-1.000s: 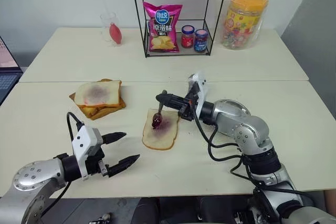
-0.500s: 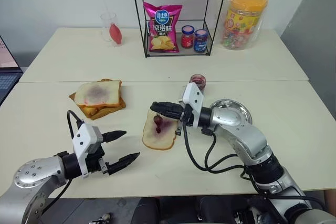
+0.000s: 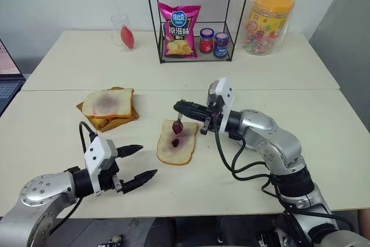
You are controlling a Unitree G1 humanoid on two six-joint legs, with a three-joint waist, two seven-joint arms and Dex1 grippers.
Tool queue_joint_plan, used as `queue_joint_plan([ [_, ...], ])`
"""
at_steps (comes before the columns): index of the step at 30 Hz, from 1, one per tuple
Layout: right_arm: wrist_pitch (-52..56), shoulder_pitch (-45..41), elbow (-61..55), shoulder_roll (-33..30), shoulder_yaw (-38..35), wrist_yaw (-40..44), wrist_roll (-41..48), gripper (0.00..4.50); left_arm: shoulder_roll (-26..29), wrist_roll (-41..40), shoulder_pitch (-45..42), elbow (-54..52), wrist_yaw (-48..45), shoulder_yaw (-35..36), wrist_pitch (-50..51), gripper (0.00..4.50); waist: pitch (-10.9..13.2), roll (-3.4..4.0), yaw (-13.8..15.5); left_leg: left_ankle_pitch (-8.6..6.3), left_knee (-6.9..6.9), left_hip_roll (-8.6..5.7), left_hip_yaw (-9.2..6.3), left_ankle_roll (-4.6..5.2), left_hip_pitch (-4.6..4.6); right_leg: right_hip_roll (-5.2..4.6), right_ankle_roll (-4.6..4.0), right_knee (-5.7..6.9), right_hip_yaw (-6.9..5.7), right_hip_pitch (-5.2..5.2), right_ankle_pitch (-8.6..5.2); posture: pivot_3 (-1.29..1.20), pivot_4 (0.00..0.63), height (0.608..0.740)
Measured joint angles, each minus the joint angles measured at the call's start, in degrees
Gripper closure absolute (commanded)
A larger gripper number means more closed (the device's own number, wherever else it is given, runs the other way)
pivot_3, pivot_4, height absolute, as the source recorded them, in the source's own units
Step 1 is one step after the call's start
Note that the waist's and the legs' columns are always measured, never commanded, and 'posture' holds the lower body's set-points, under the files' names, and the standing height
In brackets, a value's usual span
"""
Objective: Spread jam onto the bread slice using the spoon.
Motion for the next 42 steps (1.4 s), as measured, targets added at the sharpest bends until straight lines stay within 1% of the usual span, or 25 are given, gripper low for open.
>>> queue_joint_plan([
  [4,7.8,2.5,2.5,5.6,-5.5,-3.9,8.0,4.47,0.0,0.0,0.0,0.0,-0.1,0.0,0.4,0.00,0.0,-0.02,0.0,0.00,0.00,0.01,-0.05,0.00,-0.01,0.00,0.00,0.01,-0.03,0.01,0.00,0.00,0.150,0.740],
  [6,10.0,2.7,4.1,7.4,-7.8,-5.7,10.1,4.47,0.0,0.0,0.1,0.0,-0.2,0.0,0.5,0.00,0.0,-0.02,0.0,0.00,0.02,-0.01,-0.01,0.00,-0.01,0.00,0.00,0.01,0.00,0.01,0.00,0.00,0.150,0.740],
  [10,11.9,3.2,4.4,9.1,-10.3,-7.5,12.6,4.47,0.0,0.0,0.2,0.0,-0.2,-0.1,0.5,0.00,0.0,-0.03,0.0,0.00,0.01,-0.01,0.02,0.00,0.01,0.00,0.00,0.00,0.00,0.01,0.00,0.00,0.150,0.740],
  [13,13.0,4.7,7.3,10.1,-11.4,-9.1,13.7,4.47,0.0,0.0,0.2,0.0,-0.3,-0.5,0.5,0.00,0.0,-0.04,0.0,0.00,-0.01,-0.01,0.00,0.00,0.01,0.01,0.00,0.01,-0.02,0.01,0.00,0.00,0.150,0.740],
  [18,13.9,5.2,11.9,11.0,-14.1,-10.8,14.2,4.47,0.0,0.0,0.2,0.0,-0.3,-0.9,0.5,0.00,0.0,-0.04,-0.1,0.00,0.01,-0.02,0.07,0.00,0.01,0.01,0.00,0.00,0.04,0.01,0.00,0.00,0.150,0.740],
  [25,13.5,4.2,17.1,12.7,-15.3,-12.2,14.2,4.47,0.0,0.0,0.2,0.0,-0.4,-0.9,0.5,0.00,0.0,-0.04,-0.1,0.00,0.00,-0.02,0.06,0.00,0.01,0.01,0.00,0.00,0.03,0.01,0.00,0.00,0.150,0.740],
  [30,11.2,3.8,21.2,14.6,-15.2,-12.4,12.9,4.47,0.0,0.1,0.2,0.0,-0.5,-1.2,0.5,0.00,0.0,-0.04,-0.2,0.00,-0.01,-0.01,0.06,0.00,0.02,0.01,0.00,0.00,0.03,0.01,0.00,0.00,0.150,0.740],
  [35,7.9,1.5,24.9,15.6,-15.4,-12.2,11.4,4.47,0.4,0.3,0.2,0.0,-0.5,-1.4,0.4,0.00,0.0,-0.04,-0.3,0.00,0.01,-0.02,0.06,0.00,0.03,0.01,0.00,0.00,0.03,0.02,0.00,0.00,0.150,0.740],
  [38,5.4,-0.9,28.7,16.6,-16.7,-12.5,10.7,4.47,0.5,0.3,0.2,0.0,-0.6,-1.6,0.4,0.00,0.0,-0.04,-0.5,0.00,0.01,-0.02,0.07,0.00,0.03,0.01,0.00,0.01,0.03,0.01,0.01,0.00,0.150,0.740],
  [42,3.9,-3.4,30.6,16.8,-18.3,-12.7,10.4,4.47,0.6,0.3,0.2,0.0,-0.6,-1.7,0.3,0.00,0.0,-0.04,-0.5,0.00,-0.01,-0.01,0.06,0.00,0.02,0.01,0.00,0.00,0.02,0.01,0.01,0.00,0.150,0.740],
])
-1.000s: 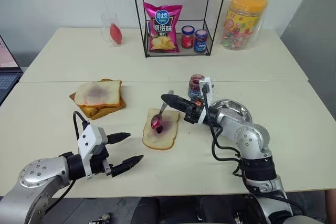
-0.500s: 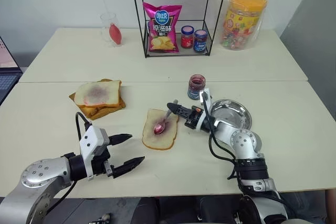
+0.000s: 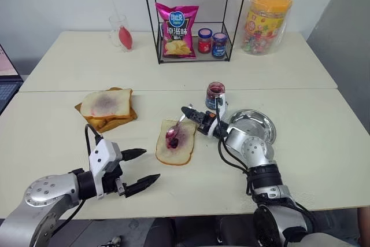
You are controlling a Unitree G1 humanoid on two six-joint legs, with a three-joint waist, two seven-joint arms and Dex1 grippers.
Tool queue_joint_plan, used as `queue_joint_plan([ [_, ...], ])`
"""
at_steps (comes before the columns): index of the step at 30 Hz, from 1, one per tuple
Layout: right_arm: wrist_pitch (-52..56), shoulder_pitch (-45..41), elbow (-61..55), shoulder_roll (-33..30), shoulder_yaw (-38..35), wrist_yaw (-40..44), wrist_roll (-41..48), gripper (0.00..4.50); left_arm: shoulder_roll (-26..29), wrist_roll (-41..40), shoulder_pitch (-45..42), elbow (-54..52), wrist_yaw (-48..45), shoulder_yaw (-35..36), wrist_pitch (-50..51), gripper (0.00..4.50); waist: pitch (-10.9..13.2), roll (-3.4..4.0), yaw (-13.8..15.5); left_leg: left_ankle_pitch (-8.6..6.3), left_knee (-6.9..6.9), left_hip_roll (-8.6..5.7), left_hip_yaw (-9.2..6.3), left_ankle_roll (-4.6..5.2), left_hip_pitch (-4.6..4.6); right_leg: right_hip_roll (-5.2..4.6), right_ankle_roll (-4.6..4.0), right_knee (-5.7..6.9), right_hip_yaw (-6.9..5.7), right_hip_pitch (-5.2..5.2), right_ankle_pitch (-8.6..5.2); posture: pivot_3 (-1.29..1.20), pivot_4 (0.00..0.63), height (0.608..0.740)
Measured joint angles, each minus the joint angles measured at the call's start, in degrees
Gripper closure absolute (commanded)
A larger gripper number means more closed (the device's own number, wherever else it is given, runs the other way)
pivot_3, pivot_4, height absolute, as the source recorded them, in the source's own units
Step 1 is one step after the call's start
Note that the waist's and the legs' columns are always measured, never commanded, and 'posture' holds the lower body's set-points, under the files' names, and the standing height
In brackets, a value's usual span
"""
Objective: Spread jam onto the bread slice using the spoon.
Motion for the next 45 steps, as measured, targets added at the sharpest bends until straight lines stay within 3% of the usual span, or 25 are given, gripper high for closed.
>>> queue_joint_plan([
  [7,6.7,-0.6,-4.6,-1.5,-2.1,-0.5,4.1,4.47,0.0,-0.6,0.1,0.3,-0.2,0.0,0.2,0.00,0.0,0.00,0.0,0.00,-0.02,0.01,-0.03,0.00,-0.02,-0.01,0.00,-0.01,-0.01,-0.01,0.00,0.00,0.150,0.740],
  [14,14.2,5.2,-10.0,-3.9,-1.3,-0.3,6.4,4.47,0.0,-1.3,1.1,0.3,-0.7,0.0,0.3,0.00,0.0,0.00,-0.1,0.00,0.00,-0.01,-0.02,0.00,0.00,0.00,0.00,0.00,0.00,0.01,0.00,0.00,0.150,0.740],
  [29,6.1,4.4,-4.9,0.0,-0.3,-1.4,1.4,4.47,0.7,-1.3,1.3,0.2,-0.8,0.0,0.7,0.00,0.0,-0.01,-0.2,0.00,-0.01,0.01,0.01,0.00,0.03,0.01,0.00,0.00,0.02,0.01,0.00,0.00,0.150,0.740],
  [37,3.9,0.5,-1.3,-1.0,-3.0,-2.5,1.3,4.47,0.9,-1.3,1.3,0.2,-0.8,0.0,0.7,0.00,0.0,0.00,-0.2,0.00,-0.01,0.00,0.01,0.00,0.01,0.01,0.00,-0.01,0.02,0.01,0.00,0.00,0.150,0.740],
  [45,16.2,1.2,-8.6,-3.9,-4.2,-1.4,8.9,4.47,0.9,-1.3,2.4,0.6,-0.8,0.8,0.6,0.00,0.0,0.00,-0.2,0.00,-0.05,0.02,-0.02,0.01,0.00,0.01,0.00,-0.01,-0.01,-0.01,0.00,0.00,0.150,0.740],
])
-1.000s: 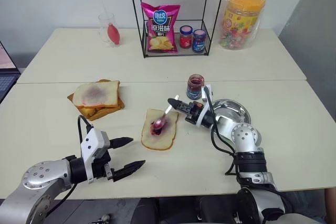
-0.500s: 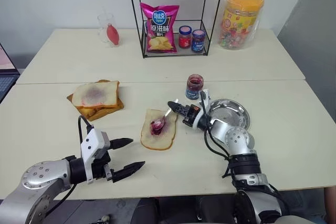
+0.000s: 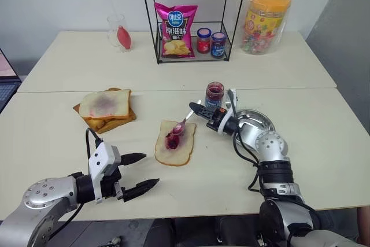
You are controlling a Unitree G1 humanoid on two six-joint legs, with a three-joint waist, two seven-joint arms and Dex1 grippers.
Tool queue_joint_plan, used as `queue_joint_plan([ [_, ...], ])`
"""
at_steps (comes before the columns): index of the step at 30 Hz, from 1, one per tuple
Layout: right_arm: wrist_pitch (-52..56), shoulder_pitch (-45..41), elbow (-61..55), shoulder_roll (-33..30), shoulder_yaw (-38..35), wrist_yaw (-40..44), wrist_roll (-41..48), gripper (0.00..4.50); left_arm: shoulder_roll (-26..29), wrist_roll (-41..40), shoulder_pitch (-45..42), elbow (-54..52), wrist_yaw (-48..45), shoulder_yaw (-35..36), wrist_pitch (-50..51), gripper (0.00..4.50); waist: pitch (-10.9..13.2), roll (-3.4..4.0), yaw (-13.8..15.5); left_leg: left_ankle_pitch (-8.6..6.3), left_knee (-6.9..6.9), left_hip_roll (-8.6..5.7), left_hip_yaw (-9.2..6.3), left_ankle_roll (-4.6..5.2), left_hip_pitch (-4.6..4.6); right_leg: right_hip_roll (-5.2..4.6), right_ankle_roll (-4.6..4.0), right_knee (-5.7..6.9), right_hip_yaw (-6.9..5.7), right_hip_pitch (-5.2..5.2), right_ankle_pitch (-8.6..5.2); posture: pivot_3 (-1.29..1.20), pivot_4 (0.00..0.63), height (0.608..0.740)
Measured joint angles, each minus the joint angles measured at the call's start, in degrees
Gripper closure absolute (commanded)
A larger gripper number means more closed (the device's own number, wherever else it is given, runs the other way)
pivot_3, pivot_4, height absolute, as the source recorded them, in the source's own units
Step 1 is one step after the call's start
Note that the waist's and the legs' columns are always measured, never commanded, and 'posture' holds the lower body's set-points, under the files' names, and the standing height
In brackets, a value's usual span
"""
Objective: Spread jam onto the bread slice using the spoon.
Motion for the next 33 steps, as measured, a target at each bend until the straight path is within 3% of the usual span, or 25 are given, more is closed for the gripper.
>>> queue_joint_plan([
  [9,-0.9,2.3,0.5,2.6,4.0,-1.9,-3.0,4.47,0.0,-0.2,2.0,0.8,-0.1,1.6,0.0,0.00,0.0,0.00,-0.1,0.00,0.04,-0.02,0.06,0.00,0.00,0.01,0.00,-0.01,0.05,0.00,0.00,0.00,0.150,0.740],
  [15,-3.5,2.2,2.3,0.4,6.0,0.6,-5.8,4.47,0.0,-0.2,2.5,0.7,-0.1,1.6,0.0,0.00,0.0,-0.01,0.0,0.00,0.03,-0.02,0.05,0.00,0.00,0.00,0.00,-0.02,0.05,0.00,0.00,0.00,0.150,0.740],
  [24,-1.6,1.7,2.7,-5.2,3.5,2.6,-5.1,4.47,0.0,-0.2,1.9,0.6,-0.1,1.4,0.0,0.00,0.0,-0.02,0.0,0.00,0.05,-0.04,0.06,0.00,0.03,0.00,0.01,-0.02,0.06,0.04,0.00,0.00,0.150,0.740],
  [33,2.8,1.5,-1.2,-3.8,-0.2,0.2,-0.7,4.47,-0.6,-0.2,-0.3,0.6,0.6,0.8,0.1,0.00,0.0,0.00,0.0,0.00,0.03,-0.03,0.06,0.00,-0.02,-0.01,0.01,-0.03,0.07,-0.01,0.00,0.00,0.150,0.740],
])
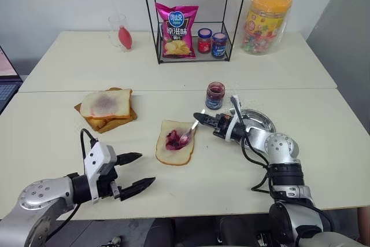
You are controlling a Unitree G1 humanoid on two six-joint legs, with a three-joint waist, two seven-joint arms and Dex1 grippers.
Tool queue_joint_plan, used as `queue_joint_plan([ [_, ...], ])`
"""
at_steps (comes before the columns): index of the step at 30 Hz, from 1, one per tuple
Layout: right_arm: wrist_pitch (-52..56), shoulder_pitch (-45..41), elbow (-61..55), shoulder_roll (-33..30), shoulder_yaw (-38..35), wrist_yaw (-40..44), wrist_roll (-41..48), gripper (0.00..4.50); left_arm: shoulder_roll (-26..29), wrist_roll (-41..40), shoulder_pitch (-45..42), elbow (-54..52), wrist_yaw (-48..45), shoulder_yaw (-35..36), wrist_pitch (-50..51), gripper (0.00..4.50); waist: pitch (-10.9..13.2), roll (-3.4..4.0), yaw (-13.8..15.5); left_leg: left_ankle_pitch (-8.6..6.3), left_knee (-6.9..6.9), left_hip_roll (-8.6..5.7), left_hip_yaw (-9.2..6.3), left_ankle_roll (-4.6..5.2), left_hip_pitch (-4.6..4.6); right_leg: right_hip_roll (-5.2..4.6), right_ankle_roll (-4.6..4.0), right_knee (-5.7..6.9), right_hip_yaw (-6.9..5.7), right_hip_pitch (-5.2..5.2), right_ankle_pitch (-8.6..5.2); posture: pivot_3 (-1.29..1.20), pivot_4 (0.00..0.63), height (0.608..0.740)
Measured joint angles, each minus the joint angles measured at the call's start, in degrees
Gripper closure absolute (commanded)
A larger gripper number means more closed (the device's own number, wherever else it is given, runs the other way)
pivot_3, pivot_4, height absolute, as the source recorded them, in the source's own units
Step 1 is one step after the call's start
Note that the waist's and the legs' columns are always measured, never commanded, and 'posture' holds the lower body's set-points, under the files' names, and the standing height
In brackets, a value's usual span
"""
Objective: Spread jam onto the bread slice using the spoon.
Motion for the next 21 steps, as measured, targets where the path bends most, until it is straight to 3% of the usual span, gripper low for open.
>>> queue_joint_plan([
  [7,-2.5,0.5,-8.1,0.8,3.6,1.1,0.5,4.47,-1.2,-0.1,-0.8,-0.1,0.5,-1.4,-0.4,0.00,0.0,-0.01,0.0,0.00,0.00,0.01,0.00,0.00,0.01,0.01,0.00,0.00,0.00,0.01,0.00,0.00,0.150,0.740],
  [11,-3.6,1.2,-11.3,-2.1,3.8,2.2,0.3,4.47,-2.6,-0.2,-1.6,-2.2,1.1,-3.4,-0.6,0.00,0.0,0.01,0.2,0.00,0.01,-0.04,0.00,0.00,-0.03,-0.04,0.01,-0.01,-0.01,0.01,0.00,0.00,0.150,0.740],
  [21,-7.4,3.4,-18.2,-13.5,-7.8,2.4,4.4,4.47,-3.6,4.2,-5.0,-4.9,2.7,-7.7,-5.8,0.00,0.0,-0.01,0.2,0.00,0.01,-0.05,0.03,0.00,0.00,0.00,0.01,-0.02,0.05,0.04,0.00,0.00,0.150,0.740],
])
